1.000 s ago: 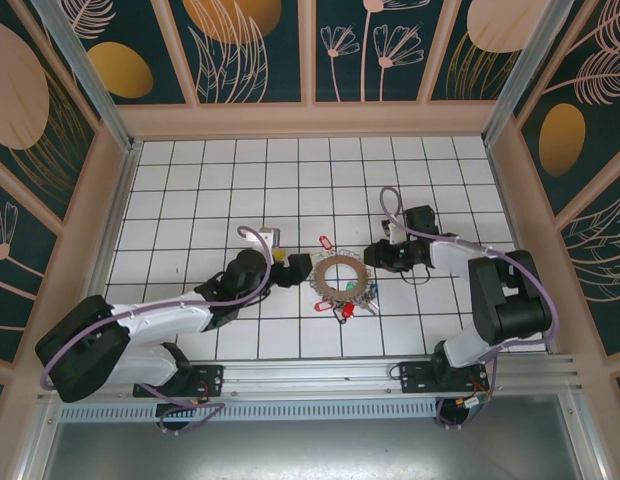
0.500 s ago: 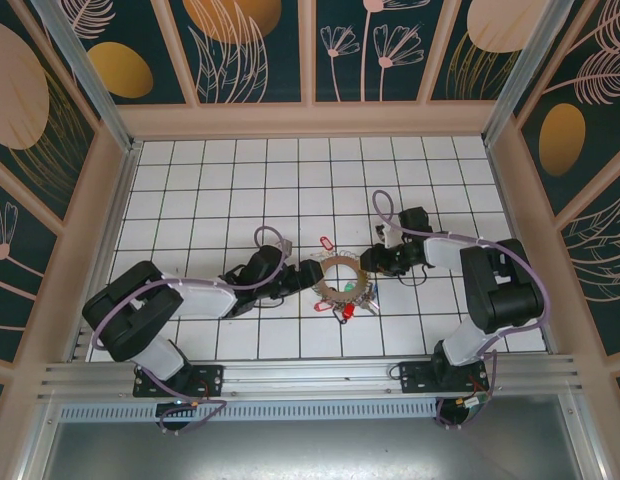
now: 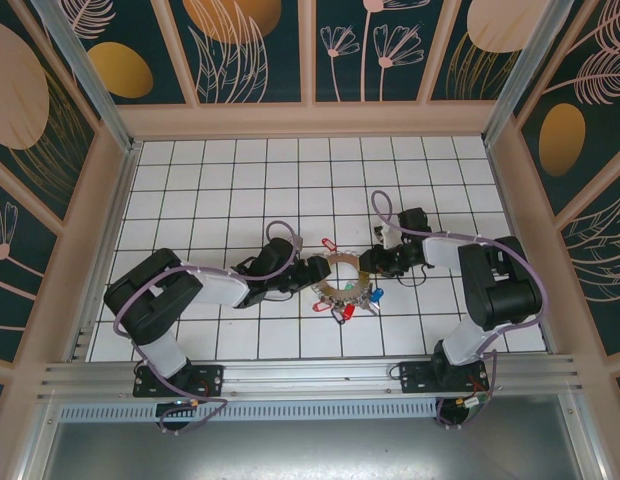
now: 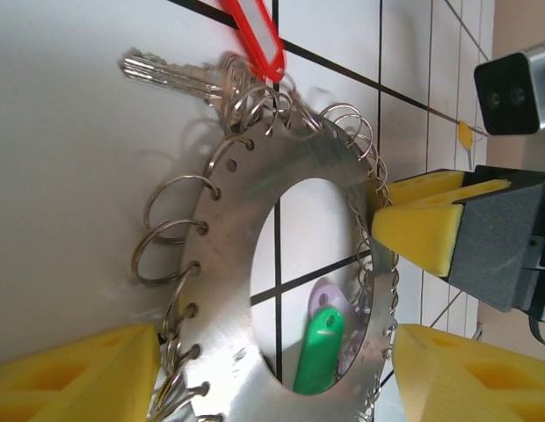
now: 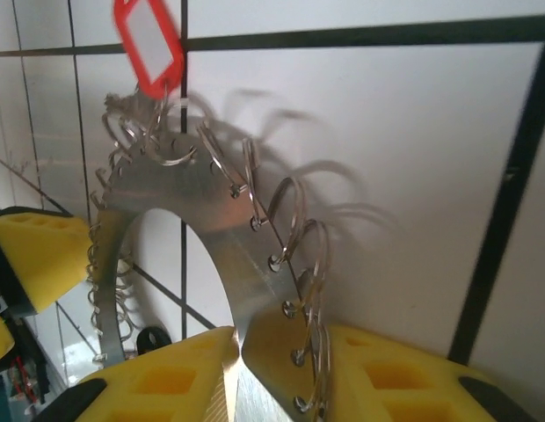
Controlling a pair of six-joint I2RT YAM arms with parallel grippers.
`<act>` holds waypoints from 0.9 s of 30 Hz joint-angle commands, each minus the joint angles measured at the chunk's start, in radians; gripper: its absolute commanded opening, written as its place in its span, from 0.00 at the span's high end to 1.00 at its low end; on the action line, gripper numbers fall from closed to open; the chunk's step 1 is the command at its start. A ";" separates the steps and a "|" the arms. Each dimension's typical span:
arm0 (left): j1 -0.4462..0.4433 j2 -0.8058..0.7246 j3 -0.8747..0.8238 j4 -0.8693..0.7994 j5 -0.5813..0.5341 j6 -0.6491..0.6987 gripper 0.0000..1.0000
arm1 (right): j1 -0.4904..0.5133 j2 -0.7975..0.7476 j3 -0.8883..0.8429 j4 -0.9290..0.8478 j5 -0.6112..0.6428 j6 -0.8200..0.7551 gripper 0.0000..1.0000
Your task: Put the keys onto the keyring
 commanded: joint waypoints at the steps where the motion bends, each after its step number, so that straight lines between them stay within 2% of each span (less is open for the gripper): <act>1: -0.007 0.054 0.023 0.001 0.037 0.001 0.30 | 0.004 0.018 -0.007 0.017 -0.077 0.005 0.73; 7: -0.003 0.022 0.022 -0.039 -0.026 0.008 0.30 | -0.034 -0.028 -0.001 0.026 -0.109 0.021 0.86; 9: 0.002 0.001 0.016 -0.057 -0.061 0.009 0.29 | -0.051 -0.056 -0.001 0.029 -0.133 0.025 0.94; 14: 0.021 -0.083 -0.011 -0.063 -0.125 -0.007 0.22 | -0.086 -0.143 -0.012 0.071 -0.207 0.073 1.00; 20: 0.037 -0.169 -0.027 0.001 -0.152 -0.027 0.15 | -0.156 -0.314 -0.057 0.268 -0.245 0.288 1.00; 27: 0.042 -0.199 -0.029 0.202 -0.132 -0.076 0.16 | -0.155 -0.482 -0.129 0.539 -0.152 0.600 1.00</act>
